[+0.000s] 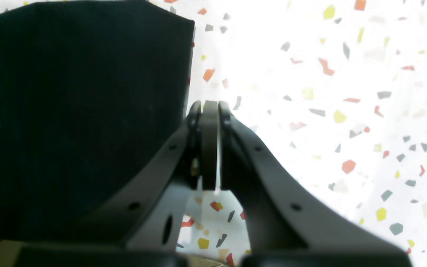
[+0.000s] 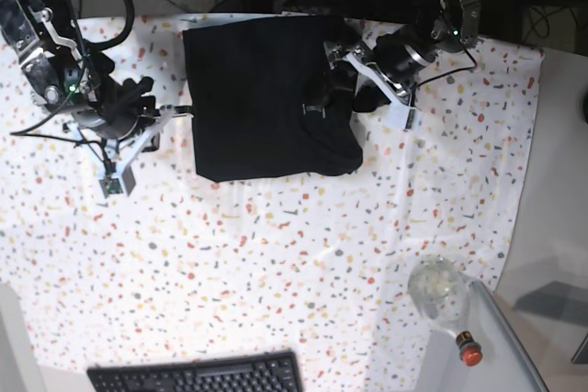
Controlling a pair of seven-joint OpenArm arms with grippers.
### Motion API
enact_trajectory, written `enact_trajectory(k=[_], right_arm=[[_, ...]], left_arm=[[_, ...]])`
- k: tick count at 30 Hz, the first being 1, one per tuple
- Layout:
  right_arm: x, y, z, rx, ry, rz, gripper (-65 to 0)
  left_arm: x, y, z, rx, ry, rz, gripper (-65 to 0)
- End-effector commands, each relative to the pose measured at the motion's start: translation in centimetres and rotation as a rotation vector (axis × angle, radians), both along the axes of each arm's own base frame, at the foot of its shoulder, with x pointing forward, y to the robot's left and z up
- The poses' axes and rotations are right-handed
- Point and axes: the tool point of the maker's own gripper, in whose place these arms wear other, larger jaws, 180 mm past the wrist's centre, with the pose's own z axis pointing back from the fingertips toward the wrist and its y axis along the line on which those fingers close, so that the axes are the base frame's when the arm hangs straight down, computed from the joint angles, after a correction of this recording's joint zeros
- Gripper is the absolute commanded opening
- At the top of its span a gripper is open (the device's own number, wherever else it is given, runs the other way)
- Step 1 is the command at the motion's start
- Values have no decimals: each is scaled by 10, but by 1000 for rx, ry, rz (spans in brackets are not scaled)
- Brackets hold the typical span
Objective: Layout the t-shirt on the table in an organized manner, then fold the t-shirt properly
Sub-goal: 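Grasp the bundle edge with the left gripper and square it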
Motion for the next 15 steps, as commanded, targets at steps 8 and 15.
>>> enact_trajectory(k=[8, 15], right_arm=[[12, -26, 11, -13, -52, -74, -650], [14, -85, 12, -62, -124, -243, -650]], left_arm=[[8, -8, -19, 14, 31, -23, 0], [14, 2, -29, 185, 23, -120, -650]])
